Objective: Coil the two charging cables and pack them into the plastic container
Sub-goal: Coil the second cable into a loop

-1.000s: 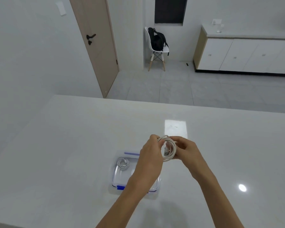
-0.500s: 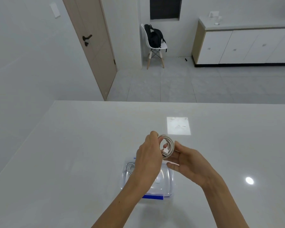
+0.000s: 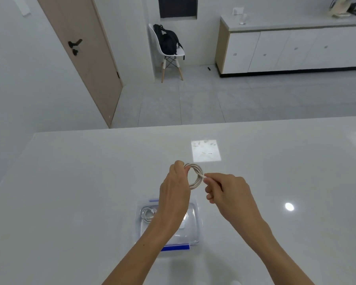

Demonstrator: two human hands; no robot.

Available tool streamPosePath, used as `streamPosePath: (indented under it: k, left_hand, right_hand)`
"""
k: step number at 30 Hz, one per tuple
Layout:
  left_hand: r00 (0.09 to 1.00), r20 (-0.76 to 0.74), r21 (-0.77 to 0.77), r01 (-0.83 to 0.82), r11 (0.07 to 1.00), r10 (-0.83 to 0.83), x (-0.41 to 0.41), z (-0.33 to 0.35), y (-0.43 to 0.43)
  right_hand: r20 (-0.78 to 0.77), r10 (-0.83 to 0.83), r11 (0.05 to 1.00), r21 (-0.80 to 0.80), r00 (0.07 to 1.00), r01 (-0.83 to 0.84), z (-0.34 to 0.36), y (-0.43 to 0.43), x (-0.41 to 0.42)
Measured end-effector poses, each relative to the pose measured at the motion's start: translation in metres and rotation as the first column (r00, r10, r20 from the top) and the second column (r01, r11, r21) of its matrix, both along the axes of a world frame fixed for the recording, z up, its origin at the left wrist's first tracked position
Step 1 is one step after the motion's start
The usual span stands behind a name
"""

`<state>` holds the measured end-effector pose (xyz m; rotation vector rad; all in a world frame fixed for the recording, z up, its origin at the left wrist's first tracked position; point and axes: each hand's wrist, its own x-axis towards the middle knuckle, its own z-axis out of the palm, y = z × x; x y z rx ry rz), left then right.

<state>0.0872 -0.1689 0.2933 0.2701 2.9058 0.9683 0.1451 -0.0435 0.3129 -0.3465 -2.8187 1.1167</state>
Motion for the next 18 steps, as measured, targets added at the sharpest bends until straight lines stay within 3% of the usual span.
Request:
streamPosePath:
  k: [2, 5, 8, 10, 12, 14, 15, 16, 18]
  left_hand:
    - [0.999, -0.044, 0.047, 0.013, 0.999, -0.011, -0.002, 0.002, 0.006]
    - [0.999, 0.029, 0.286, -0.033, 0.958, 0.026, 0.000, 0.016, 0.018]
    - [0.991, 0.135, 0.438, -0.079, 0.896, 0.022, 0.006, 0.025, 0.031]
    - [0.988, 0.152, 0.443, -0.051, 0.895, -0.019, 0.013, 0.023, 0.037]
    - [0.988, 0.146, 0.405, -0.013, 0.914, -0.051, 0.021, 0.018, 0.040]
    - [0.990, 0.124, 0.358, 0.019, 0.933, -0.067, 0.030, 0.014, 0.042]
    - [0.991, 0.114, 0.352, 0.028, 0.936, -0.072, 0.034, 0.013, 0.044]
    - [0.991, 0.113, 0.355, 0.031, 0.934, -0.076, 0.038, 0.011, 0.046]
    - [0.988, 0.126, 0.376, 0.037, 0.926, -0.091, 0.046, 0.013, 0.051]
  right_hand:
    - [-0.094, -0.005, 1.000, 0.020, 0.996, 0.007, 0.008, 0.014, 0.008]
    - [-0.222, -0.129, 0.972, -0.221, 0.966, 0.079, 0.009, 0.030, 0.017]
    - [-0.081, -0.267, 0.778, -0.606, 0.960, 0.165, -0.006, 0.028, 0.018]
    - [-0.008, -0.293, 0.714, -0.666, 0.956, 0.213, -0.018, 0.025, 0.020]
    - [-0.013, -0.269, 0.839, -0.493, 0.963, 0.228, -0.026, 0.024, 0.025]
    - [0.012, -0.151, 0.986, -0.063, 0.988, 0.151, -0.029, 0.024, 0.032]
    - [0.053, -0.112, 0.989, 0.102, 0.992, 0.106, -0.028, 0.022, 0.034]
    - [0.108, -0.097, 0.985, 0.156, 0.989, 0.079, -0.027, 0.019, 0.034]
    - [0.175, -0.081, 0.992, 0.109, 0.981, 0.062, -0.025, 0.019, 0.031]
